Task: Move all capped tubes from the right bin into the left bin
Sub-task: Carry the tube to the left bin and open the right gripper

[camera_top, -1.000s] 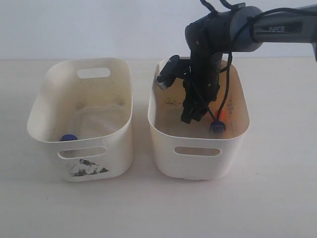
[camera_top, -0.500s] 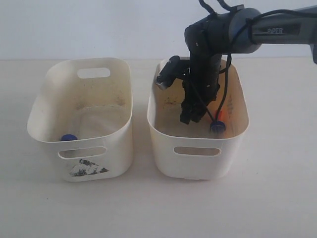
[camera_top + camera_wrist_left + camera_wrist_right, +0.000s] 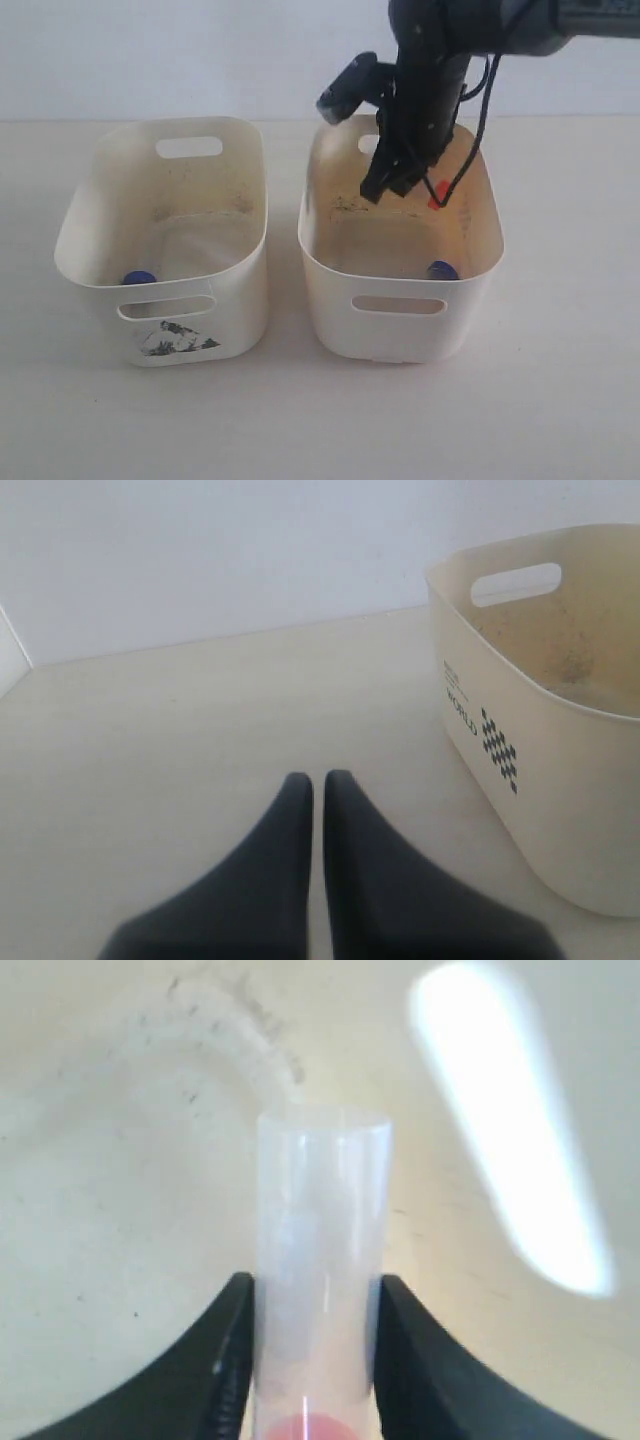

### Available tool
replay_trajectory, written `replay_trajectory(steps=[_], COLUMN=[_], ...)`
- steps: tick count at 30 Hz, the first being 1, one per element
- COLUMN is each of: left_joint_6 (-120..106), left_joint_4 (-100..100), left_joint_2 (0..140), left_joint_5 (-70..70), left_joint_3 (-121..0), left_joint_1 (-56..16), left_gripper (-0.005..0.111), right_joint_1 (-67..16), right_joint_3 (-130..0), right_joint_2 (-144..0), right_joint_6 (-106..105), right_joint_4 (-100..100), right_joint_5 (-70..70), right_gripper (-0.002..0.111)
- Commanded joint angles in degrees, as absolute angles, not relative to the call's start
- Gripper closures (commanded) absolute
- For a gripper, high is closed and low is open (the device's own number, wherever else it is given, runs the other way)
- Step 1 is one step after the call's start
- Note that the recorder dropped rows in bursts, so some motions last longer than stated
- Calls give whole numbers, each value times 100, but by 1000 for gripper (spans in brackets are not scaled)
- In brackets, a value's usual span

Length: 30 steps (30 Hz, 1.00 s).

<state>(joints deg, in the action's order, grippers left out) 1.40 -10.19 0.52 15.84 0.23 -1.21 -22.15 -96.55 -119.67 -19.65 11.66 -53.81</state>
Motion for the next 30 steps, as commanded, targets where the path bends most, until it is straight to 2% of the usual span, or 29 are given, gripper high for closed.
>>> replay_trajectory(steps=[1,5,14,23,25,27,28,29,30], left_joint_6=[206,206,206,206,206,206,206,206,206], left_joint_4=[-1013,-1013,-1013,-1013,-1013,-1013,-1013,-1013,-1013], left_joint_2=[41,41,41,41,41,41,41,41,41], left_joint_5=[1498,1498,1498,1498,1498,1498,1498,1498,1498], left_joint_3=[0,0,0,0,0,0,0,0,0], left_joint_1=[-114,-114,-114,-114,-114,-114,-114,-114,-114], left_gripper=[102,102,102,102,102,102,102,102,102], right_joint_1=[-2165,-2165,-2298,-3201,-3356,-3474,-3515,-3566,-3582], right_joint_3=[-9664,-9664,-9664,-9664,-9664,-9664,-9664,-9664,-9664], right_joint_2=[-11242,-10709,-10410,-10840,-10944,-11057,-11100,-11174,-11203], right_joint_6=[-1497,-572,-1848,-1882,-1986,-2026,-2026,-2026,-2011], right_joint_4=[1002,0,-3383,-3591,-3591,-3591,-3591,-3591,-3580], right_joint_5=[-5479,-5612,-5318,-4301,-4123,-3999,-3959,-3896,-3881], right_gripper=[107,107,107,106,96,82,72,53,48])
